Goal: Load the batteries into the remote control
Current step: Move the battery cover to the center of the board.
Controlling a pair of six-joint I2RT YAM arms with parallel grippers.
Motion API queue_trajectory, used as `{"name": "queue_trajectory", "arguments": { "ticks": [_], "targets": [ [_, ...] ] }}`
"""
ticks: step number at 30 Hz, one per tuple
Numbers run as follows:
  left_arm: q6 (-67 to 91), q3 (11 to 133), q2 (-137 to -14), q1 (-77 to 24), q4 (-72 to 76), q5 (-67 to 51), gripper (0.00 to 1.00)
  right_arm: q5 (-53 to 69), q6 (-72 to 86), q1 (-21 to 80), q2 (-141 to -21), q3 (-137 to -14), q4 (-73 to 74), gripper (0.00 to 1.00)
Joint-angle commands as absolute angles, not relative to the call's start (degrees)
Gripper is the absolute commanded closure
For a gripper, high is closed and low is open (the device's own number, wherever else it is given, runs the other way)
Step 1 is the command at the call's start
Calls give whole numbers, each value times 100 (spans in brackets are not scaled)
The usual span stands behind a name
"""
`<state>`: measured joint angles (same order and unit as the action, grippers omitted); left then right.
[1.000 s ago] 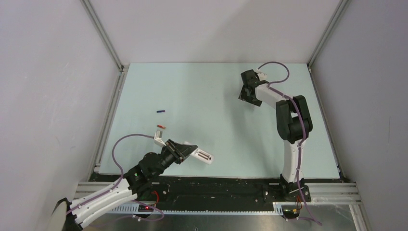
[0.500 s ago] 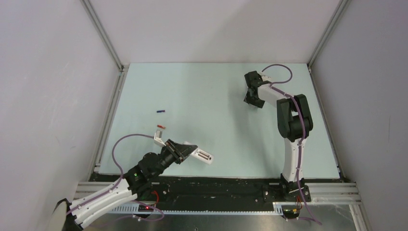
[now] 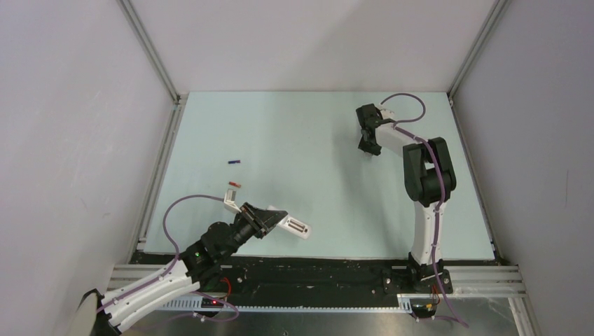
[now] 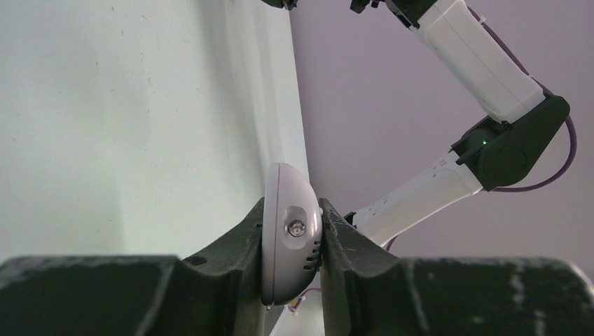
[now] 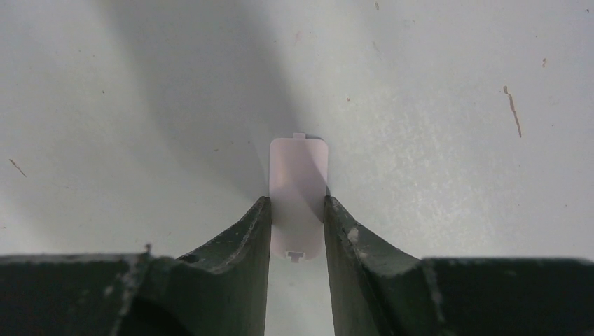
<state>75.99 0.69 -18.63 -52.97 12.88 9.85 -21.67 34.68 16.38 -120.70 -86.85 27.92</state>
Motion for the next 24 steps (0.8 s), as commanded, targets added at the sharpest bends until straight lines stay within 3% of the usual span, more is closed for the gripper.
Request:
{"name": "queue_trajectory", "arguments": {
  "ticks": [1, 11, 24],
  "targets": [
    [7471, 95, -1834, -5293, 1439, 929, 100, -2038, 3218, 1856, -11950, -8407, 2782, 68],
    [7409, 183, -1791, -5293, 1374, 917, 100, -2384, 2796, 3062, -11575, -7965, 2716, 68],
    [7301, 542, -968, -5293, 640, 1167, 100, -2543, 3178, 4991, -10169, -6053, 2550, 67]
  ]
}}
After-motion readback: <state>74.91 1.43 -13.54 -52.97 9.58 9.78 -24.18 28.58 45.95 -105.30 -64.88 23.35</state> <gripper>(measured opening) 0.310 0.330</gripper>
